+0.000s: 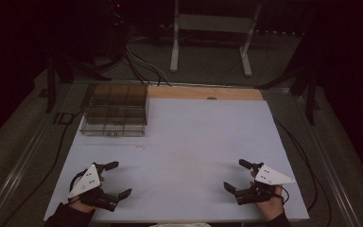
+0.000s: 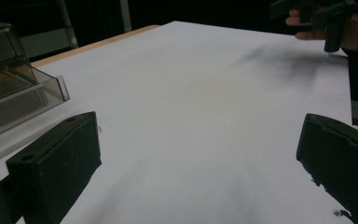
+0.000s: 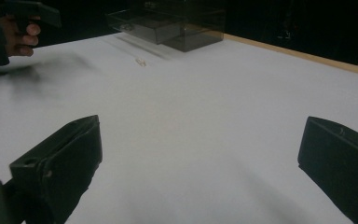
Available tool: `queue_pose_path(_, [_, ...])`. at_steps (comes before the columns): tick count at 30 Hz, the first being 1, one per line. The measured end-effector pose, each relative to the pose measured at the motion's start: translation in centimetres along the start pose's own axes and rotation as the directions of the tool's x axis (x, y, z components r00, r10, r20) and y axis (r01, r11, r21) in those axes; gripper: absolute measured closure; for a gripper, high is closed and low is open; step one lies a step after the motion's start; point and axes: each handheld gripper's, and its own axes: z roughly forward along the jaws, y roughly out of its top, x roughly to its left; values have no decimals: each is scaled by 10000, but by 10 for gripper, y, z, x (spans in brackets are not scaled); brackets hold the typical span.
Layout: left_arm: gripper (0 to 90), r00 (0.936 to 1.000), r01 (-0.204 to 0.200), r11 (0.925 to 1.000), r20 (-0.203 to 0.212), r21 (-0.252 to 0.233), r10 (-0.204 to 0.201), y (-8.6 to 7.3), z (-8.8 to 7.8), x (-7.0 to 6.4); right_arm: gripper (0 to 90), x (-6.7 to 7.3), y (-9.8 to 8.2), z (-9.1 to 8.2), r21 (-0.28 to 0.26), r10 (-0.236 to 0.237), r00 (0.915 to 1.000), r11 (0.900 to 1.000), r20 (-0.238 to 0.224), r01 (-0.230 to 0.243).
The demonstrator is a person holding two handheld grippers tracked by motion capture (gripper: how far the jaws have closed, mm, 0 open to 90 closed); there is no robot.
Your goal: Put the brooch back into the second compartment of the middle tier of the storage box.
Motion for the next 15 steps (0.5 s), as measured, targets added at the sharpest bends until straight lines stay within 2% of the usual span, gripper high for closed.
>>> queue_pose_path(4, [6, 10000, -4, 9999, -5, 152, 5, -1, 1, 0, 0, -2, -1, 2, 191, 9, 9999, 9998, 115, -12])
queue_pose_path(9, [6, 10000, -1, 9998, -16, 223, 1, -1, 2, -1, 0, -1, -2, 5, 512, -69, 9999, 9987, -108, 74])
queue_pose_path(15, [6, 10000, 66, 9994, -22, 345, -65, -2, 0, -2, 0, 0, 0, 6, 541, 131, 9995, 9985, -287, -115])
